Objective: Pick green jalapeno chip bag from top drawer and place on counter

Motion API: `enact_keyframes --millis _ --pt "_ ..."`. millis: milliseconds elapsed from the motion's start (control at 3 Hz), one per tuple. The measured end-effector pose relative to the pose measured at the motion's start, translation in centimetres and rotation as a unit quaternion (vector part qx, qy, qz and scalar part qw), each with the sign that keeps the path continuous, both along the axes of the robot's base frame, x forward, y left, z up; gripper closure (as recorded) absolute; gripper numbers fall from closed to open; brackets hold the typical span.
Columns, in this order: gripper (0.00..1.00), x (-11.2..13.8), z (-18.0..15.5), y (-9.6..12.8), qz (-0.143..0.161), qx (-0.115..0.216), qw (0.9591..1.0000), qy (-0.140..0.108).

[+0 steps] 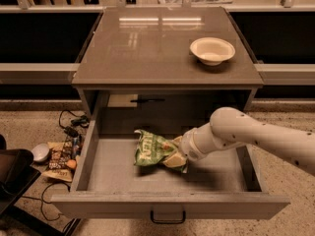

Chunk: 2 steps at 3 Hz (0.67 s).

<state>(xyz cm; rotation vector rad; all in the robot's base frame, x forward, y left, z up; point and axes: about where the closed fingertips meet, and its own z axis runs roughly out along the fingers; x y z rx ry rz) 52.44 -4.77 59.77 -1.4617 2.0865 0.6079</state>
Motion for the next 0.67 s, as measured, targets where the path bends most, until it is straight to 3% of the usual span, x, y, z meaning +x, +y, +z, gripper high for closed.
enact_keyframes --millis 333,667 --pt "1.00 1.9 3.8 3.0 0.038 -0.001 0.9992 0.015" --pt "1.00 6.8 11.9 8.5 0.089 -0.022 0.9954 0.026"
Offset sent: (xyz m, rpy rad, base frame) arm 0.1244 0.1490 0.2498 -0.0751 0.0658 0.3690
